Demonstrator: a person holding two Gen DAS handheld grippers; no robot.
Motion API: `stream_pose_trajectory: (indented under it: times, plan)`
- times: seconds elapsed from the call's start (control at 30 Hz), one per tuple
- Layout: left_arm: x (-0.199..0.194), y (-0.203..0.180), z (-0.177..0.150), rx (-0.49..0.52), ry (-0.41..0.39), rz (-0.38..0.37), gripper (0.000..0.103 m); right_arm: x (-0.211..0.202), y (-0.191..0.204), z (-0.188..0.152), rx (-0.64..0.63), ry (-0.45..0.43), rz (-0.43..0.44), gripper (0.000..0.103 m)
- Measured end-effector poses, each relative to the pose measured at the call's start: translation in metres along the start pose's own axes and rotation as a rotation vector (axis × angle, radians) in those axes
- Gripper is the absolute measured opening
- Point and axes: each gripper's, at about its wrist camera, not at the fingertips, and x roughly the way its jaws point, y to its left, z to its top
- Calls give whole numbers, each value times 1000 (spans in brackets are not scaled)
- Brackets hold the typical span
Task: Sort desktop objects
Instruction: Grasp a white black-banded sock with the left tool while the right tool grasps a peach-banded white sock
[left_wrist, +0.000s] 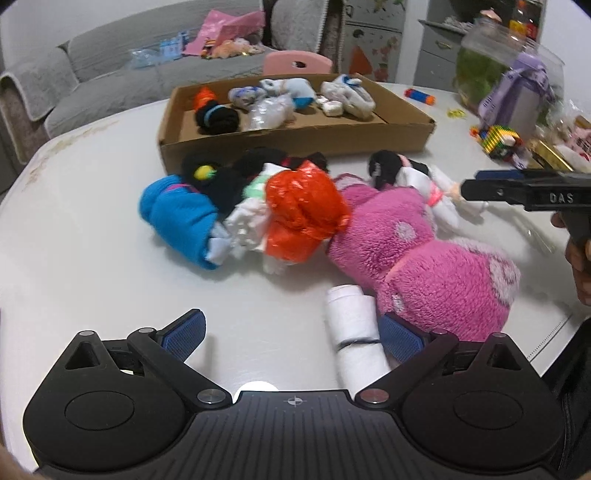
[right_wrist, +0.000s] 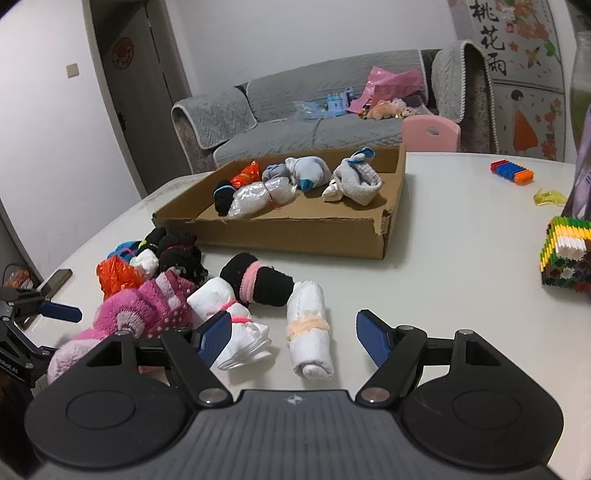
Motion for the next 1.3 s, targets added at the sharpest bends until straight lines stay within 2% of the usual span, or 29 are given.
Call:
stream_pose_trajectory:
  times: [0.27, 0.47, 0.5, 0.67, 0.77, 0.8, 0.83, 0.87, 0.9, 0.93, 1.13, 1.3]
  plan:
    - [14, -21, 2, 30, 25, -5, 100, 8, 1, -1, -30, 30, -30, 70]
    - [17, -19, 0, 17, 14, 4, 99, 14, 1, -3, -47, 64, -38, 62]
    - [17, -17, 0, 13, 11, 8, 98, 16, 2, -3, -58, 73, -46, 58]
    - [12, -13, -1, -5, -9, 22, 86, 19, 13, -7, -140, 83, -93, 52]
    - [8, -13, -2, -2, -18, 20, 71, 17, 14, -8, -147, 80, -110, 43]
    - [7, -13, -2, -4, -22, 21, 62, 16, 13, -8, -144, 78, -116, 37]
    - [6, -13, -2, -4, -26, 21, 50, 15, 13, -9, -145, 76, -125, 27]
    - [5, -13, -2, -4, -27, 21, 44, 14, 13, -9, -148, 75, -132, 24]
    - [4, -13, -1, -5, -25, 18, 34, 14, 13, -10, -150, 75, -132, 24]
    - [4, -13, 0, -6, -23, 16, 28, 12, 14, -11, -155, 75, -132, 24]
    - [1, -11, -2, -23, -16, 15, 23, 9, 14, -11, -152, 75, -130, 23]
    - [-9, -5, -2, -42, -26, 15, 23, 6, 9, -9, -120, 67, -118, 23]
